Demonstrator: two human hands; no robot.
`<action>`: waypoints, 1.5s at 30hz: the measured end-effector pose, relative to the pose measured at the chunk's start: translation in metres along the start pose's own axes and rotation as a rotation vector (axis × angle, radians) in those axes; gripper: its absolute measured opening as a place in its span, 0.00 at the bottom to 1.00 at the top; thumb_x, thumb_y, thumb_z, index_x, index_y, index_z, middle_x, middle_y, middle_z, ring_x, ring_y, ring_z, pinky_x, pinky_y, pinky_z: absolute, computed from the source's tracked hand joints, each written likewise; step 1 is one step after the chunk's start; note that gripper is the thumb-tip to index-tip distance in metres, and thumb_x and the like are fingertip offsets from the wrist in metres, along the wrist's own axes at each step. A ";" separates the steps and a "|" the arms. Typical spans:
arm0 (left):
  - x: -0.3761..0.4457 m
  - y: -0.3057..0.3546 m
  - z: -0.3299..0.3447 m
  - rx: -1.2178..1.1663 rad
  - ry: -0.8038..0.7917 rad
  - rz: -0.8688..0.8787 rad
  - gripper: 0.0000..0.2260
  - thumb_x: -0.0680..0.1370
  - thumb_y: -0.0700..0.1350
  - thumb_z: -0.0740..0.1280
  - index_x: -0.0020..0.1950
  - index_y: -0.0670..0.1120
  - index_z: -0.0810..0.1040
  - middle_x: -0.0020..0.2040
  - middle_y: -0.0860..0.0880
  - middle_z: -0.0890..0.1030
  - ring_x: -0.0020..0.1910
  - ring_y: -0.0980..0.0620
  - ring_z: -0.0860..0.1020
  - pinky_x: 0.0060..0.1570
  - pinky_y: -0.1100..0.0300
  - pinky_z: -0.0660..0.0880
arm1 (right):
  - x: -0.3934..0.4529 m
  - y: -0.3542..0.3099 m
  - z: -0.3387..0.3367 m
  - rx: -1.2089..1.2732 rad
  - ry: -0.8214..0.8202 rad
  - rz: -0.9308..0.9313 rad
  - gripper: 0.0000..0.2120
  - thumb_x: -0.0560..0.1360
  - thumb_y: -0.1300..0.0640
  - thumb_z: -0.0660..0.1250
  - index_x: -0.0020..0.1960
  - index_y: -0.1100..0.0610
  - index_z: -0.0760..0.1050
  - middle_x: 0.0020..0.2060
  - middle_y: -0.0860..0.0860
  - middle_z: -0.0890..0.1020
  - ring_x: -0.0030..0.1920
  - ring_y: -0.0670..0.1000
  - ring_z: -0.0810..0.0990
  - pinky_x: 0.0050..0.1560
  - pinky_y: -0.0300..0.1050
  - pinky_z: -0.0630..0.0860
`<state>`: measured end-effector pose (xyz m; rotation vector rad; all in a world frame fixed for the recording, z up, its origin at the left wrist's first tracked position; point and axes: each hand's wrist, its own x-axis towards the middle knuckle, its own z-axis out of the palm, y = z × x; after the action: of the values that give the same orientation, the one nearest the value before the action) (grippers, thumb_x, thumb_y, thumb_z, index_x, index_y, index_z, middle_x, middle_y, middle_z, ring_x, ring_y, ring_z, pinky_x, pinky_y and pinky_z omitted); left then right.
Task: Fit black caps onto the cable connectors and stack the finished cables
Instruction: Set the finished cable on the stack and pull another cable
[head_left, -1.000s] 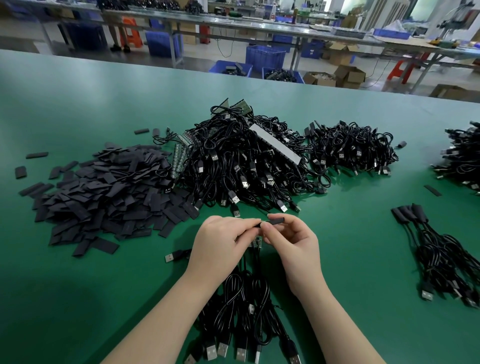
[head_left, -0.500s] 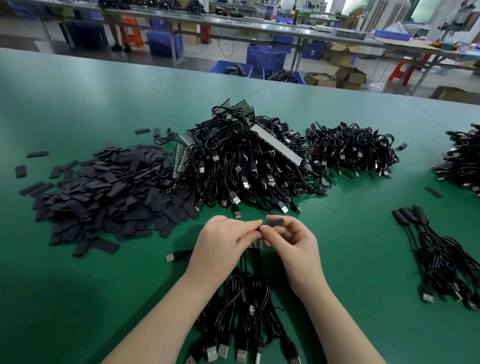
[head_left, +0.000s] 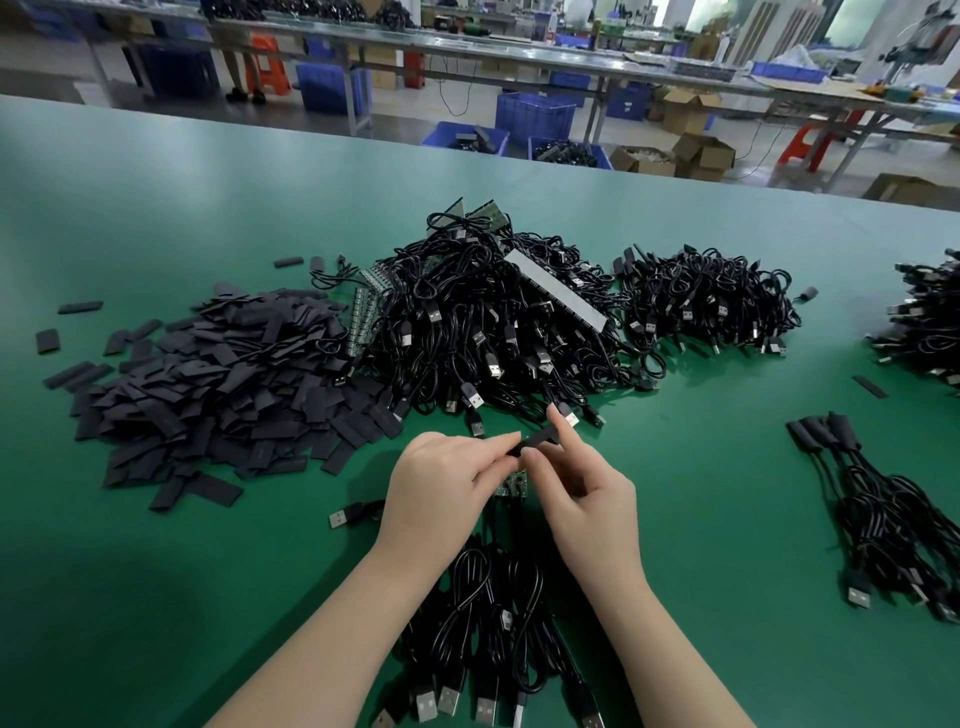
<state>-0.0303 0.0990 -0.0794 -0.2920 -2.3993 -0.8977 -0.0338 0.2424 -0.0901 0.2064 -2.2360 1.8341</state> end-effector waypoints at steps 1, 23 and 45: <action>0.000 0.000 0.000 -0.002 -0.013 0.007 0.11 0.73 0.48 0.71 0.53 0.49 0.86 0.38 0.56 0.85 0.38 0.58 0.78 0.48 0.65 0.71 | 0.000 0.001 0.000 -0.006 -0.015 0.001 0.25 0.76 0.59 0.72 0.64 0.35 0.71 0.44 0.34 0.84 0.40 0.35 0.81 0.44 0.25 0.72; -0.001 -0.004 0.001 -0.035 0.020 0.001 0.10 0.70 0.45 0.76 0.51 0.48 0.86 0.36 0.55 0.84 0.37 0.63 0.69 0.47 0.64 0.69 | 0.007 0.007 -0.012 -0.049 -0.013 0.080 0.14 0.77 0.57 0.71 0.59 0.43 0.82 0.36 0.52 0.83 0.31 0.41 0.72 0.33 0.31 0.69; 0.002 -0.004 0.003 0.111 -0.060 0.015 0.05 0.76 0.49 0.69 0.46 0.53 0.85 0.41 0.59 0.84 0.44 0.58 0.81 0.48 0.59 0.69 | 0.007 -0.004 -0.004 0.159 0.036 0.176 0.06 0.76 0.61 0.72 0.42 0.53 0.85 0.39 0.49 0.87 0.41 0.44 0.84 0.42 0.31 0.76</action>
<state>-0.0344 0.0980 -0.0826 -0.2974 -2.4880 -0.7558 -0.0388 0.2459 -0.0837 0.0031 -2.1454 2.0902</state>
